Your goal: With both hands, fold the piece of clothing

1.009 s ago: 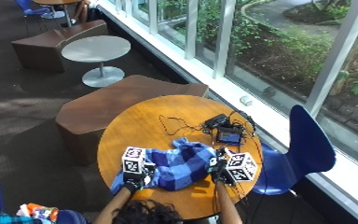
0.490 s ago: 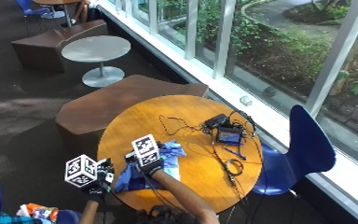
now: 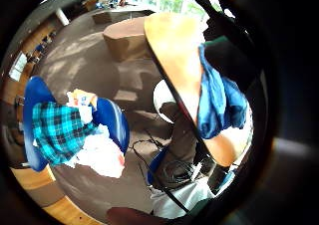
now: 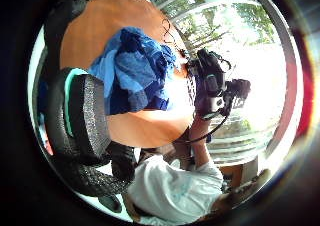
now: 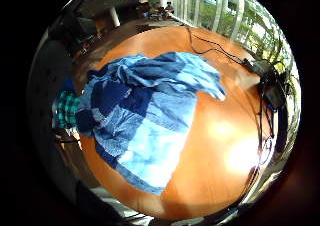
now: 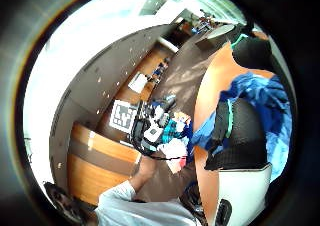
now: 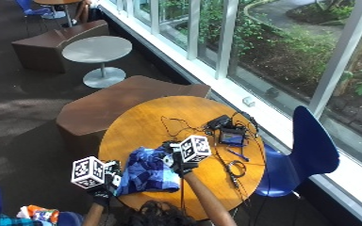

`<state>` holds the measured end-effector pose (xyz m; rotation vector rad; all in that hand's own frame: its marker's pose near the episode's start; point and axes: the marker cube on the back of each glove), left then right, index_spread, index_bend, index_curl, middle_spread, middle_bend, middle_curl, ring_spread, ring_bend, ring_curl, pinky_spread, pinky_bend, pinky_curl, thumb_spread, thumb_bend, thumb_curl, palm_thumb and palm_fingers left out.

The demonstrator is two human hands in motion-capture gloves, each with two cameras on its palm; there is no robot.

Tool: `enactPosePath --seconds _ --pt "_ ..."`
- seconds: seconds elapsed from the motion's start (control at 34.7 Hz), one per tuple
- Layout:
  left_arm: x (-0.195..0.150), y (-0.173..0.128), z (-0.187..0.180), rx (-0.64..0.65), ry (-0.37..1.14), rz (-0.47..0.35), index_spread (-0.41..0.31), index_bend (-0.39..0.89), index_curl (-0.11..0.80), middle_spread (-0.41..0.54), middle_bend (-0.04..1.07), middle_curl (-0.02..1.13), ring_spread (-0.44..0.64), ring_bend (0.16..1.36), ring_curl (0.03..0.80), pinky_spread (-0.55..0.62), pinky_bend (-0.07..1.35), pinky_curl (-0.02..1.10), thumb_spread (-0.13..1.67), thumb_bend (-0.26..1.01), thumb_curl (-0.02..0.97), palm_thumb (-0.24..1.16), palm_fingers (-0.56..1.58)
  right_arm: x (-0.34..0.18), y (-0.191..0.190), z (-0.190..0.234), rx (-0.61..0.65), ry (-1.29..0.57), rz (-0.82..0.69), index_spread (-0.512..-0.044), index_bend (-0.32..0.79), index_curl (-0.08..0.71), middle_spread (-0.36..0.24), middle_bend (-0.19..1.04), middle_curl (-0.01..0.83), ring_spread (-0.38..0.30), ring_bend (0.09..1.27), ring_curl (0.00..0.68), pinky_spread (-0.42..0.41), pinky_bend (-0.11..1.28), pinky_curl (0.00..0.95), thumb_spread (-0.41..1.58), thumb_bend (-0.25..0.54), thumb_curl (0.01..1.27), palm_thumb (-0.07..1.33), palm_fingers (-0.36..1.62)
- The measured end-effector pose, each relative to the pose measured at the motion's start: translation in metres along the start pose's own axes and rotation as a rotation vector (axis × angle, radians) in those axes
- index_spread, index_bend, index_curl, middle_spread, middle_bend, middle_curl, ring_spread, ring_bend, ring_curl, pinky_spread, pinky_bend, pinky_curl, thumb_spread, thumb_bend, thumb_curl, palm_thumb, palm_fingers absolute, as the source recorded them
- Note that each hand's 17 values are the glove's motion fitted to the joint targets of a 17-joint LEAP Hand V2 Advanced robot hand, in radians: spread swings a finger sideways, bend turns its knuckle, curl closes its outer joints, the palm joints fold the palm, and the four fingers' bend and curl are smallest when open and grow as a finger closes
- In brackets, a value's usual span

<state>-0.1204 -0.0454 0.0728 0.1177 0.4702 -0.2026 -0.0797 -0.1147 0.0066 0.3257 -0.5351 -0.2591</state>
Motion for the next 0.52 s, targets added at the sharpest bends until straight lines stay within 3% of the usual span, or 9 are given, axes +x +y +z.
enactPosePath --seconds 0.2,0.37,0.52 --pt "0.069 0.003 -0.003 -0.003 -0.279 0.125 -0.111 0.14 0.314 -0.029 0.19 0.40 0.07 0.55 0.330 0.07 0.52 0.40 1.52 0.11 0.225 0.26 0.55 0.056 0.034 -0.090 -0.015 0.192 0.237 -0.326 0.17 0.342 -0.162 0.18 0.400 -0.182 0.27 0.325 0.027 0.25 0.309 1.15 -0.014 0.54 0.82 0.79" --pt "0.104 0.001 0.002 -0.050 -0.450 0.173 -0.119 0.14 0.316 -0.034 0.18 0.40 0.08 0.54 0.329 0.08 0.51 0.40 1.49 0.09 0.228 0.25 0.55 0.058 0.048 -0.102 -0.073 0.404 0.264 -0.327 0.17 0.356 -0.134 0.17 0.393 -0.139 0.24 0.328 0.056 0.23 0.319 1.20 -0.022 0.53 0.77 0.76" --pt "0.120 0.000 0.003 -0.090 -0.475 0.196 -0.121 0.14 0.319 -0.036 0.17 0.39 0.07 0.54 0.330 0.08 0.51 0.40 1.48 0.07 0.229 0.23 0.54 0.045 0.046 -0.098 -0.114 0.572 0.229 -0.336 0.20 0.375 -0.125 0.17 0.388 -0.089 0.19 0.322 0.135 0.19 0.319 1.23 -0.034 0.51 0.71 0.66"
